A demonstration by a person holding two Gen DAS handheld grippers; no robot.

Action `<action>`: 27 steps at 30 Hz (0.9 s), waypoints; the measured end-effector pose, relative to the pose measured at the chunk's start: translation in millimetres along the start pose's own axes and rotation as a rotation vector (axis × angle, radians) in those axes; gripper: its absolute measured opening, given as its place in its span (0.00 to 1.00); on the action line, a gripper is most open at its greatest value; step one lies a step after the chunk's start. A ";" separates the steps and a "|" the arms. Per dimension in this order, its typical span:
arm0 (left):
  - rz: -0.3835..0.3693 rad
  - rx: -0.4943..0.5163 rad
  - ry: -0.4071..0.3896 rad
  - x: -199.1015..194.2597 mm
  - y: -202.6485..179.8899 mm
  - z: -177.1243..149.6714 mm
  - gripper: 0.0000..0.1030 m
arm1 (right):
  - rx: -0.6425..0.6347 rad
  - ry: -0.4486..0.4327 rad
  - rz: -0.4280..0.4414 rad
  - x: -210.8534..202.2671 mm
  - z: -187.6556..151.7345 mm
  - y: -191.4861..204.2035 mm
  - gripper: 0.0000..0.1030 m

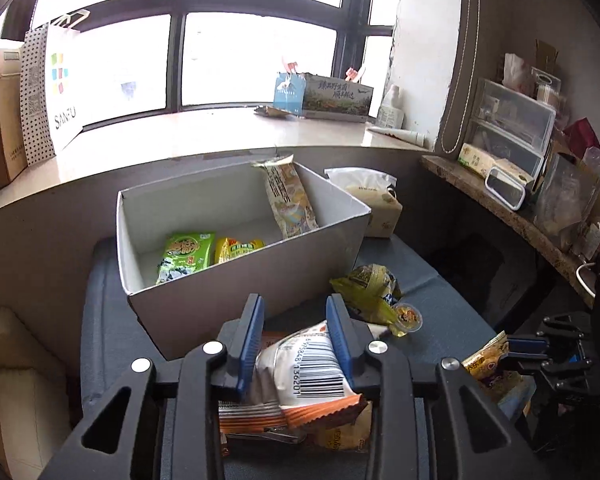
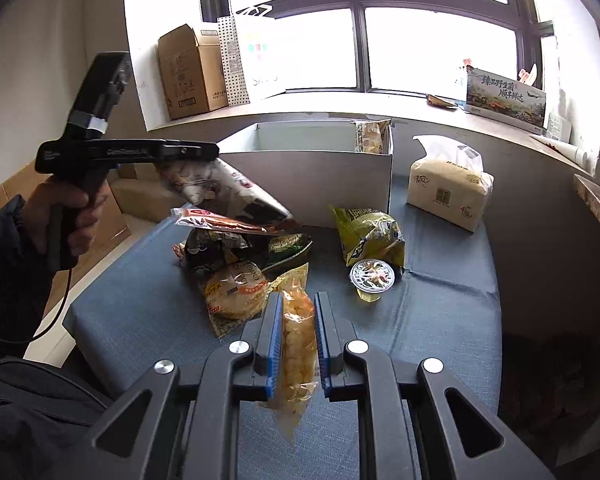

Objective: Organize snacks
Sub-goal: 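Grasp the white printed snack bag with the left tool while the right tool holds the cookie pack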

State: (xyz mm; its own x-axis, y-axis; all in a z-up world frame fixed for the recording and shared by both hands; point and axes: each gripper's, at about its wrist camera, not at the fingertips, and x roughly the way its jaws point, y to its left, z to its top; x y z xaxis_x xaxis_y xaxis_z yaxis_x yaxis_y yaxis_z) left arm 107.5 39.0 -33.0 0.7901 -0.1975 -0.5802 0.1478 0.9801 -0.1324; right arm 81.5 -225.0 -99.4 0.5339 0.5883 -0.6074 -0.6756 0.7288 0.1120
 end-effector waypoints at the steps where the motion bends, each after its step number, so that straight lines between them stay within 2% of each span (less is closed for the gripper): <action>1: -0.001 -0.017 -0.023 -9.7 4.0 2.0 0.00 | 0.001 -0.005 0.000 0.3 3.2 -0.4 0.16; 3: -0.002 -0.067 -0.073 -26.6 13.3 7.3 0.00 | 0.000 -0.012 0.003 1.8 11.7 -0.5 0.16; 4: -0.012 -0.051 -0.052 -28.7 14.8 10.4 0.00 | 0.002 -0.014 0.017 3.0 17.0 -0.6 0.16; 6: 0.035 -0.019 -0.023 -27.0 16.9 9.4 0.00 | -0.015 -0.012 0.003 7.6 25.1 1.7 0.16; 8: 0.024 -0.006 0.035 -22.3 18.8 -2.5 0.00 | -0.027 -0.016 -0.003 10.9 28.2 5.4 0.16; 9: 0.031 -0.009 0.027 -25.0 19.1 -9.1 0.00 | -0.022 -0.018 0.007 11.8 27.7 6.4 0.16; 10: 0.018 -0.008 0.036 -25.8 17.6 -18.5 0.07 | -0.021 -0.018 0.010 12.7 26.0 7.6 0.16; 11: -0.010 0.008 0.071 -25.1 15.2 -25.7 0.30 | -0.021 -0.009 0.013 14.9 23.2 8.6 0.16; 12: -0.022 0.041 0.098 -24.1 9.4 -35.7 0.45 | -0.019 0.004 0.015 17.3 20.4 8.8 0.16; 13: -0.027 0.081 0.115 -24.5 4.3 -44.4 0.74 | -0.016 0.011 0.017 18.8 18.0 8.5 0.16; 14: -0.027 0.128 0.131 -25.5 -1.3 -52.8 0.95 | -0.013 0.017 0.019 19.9 15.7 8.2 0.16; 15: -0.037 0.184 0.147 -27.1 -9.3 -63.0 0.98 | -0.012 0.022 0.020 20.0 13.3 7.9 0.16; 18: -0.084 0.378 0.235 -25.6 -33.0 -89.2 0.98 | -0.010 0.027 0.027 18.0 8.3 7.2 0.16; 21: -0.053 0.570 0.305 -13.5 -52.8 -109.0 0.98 | -0.007 0.034 0.028 17.6 3.5 6.8 0.16; 24: -0.079 0.631 0.372 3.2 -59.2 -117.2 0.98 | 0.002 0.038 0.033 16.6 -0.8 6.7 0.16; 27: -0.053 0.678 0.427 23.1 -61.5 -123.8 0.98 | 0.005 0.043 0.030 14.7 -4.3 5.8 0.16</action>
State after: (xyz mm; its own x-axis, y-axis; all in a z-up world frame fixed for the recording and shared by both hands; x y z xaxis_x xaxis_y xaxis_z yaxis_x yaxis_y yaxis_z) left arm 43.0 -28.1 -137.8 0.4960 -0.0999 -0.8625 0.6166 0.7399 0.2689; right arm 83.3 -213.7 -111.1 0.4910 0.5947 -0.6366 -0.6884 0.7127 0.1349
